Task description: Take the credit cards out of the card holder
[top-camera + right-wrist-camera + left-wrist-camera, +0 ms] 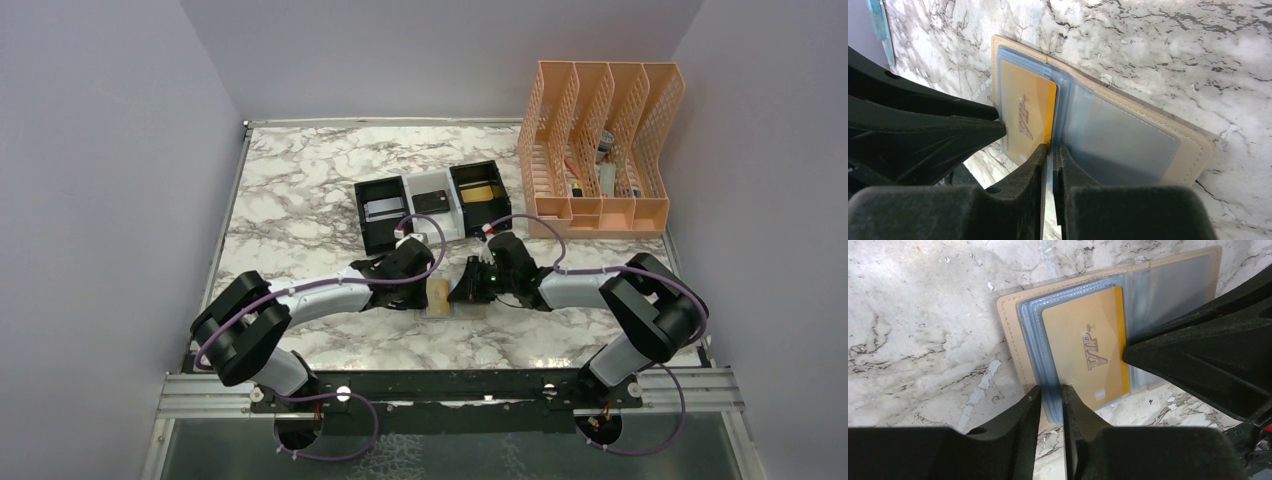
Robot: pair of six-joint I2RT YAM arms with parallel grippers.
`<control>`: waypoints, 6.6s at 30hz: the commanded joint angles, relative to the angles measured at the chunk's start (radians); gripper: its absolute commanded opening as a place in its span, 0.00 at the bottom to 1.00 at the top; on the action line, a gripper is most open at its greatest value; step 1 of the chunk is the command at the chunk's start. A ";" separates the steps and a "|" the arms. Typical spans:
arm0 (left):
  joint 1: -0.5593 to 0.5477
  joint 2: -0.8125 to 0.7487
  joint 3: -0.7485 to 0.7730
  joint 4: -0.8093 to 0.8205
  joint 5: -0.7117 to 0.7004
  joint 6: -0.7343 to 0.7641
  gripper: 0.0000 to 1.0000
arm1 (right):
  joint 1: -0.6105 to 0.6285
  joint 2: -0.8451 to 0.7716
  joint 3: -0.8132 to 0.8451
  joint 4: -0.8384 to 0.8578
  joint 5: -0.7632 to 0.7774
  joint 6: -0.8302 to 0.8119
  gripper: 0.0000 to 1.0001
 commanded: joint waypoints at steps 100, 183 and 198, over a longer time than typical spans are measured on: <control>-0.039 0.034 -0.028 0.010 -0.014 -0.031 0.23 | 0.000 0.004 -0.044 0.082 -0.056 0.053 0.17; -0.049 0.056 -0.047 0.029 -0.031 -0.075 0.00 | 0.013 -0.042 -0.100 0.101 -0.028 0.142 0.23; -0.053 0.054 -0.042 0.025 -0.029 -0.106 0.00 | 0.063 0.013 -0.136 0.213 -0.020 0.232 0.25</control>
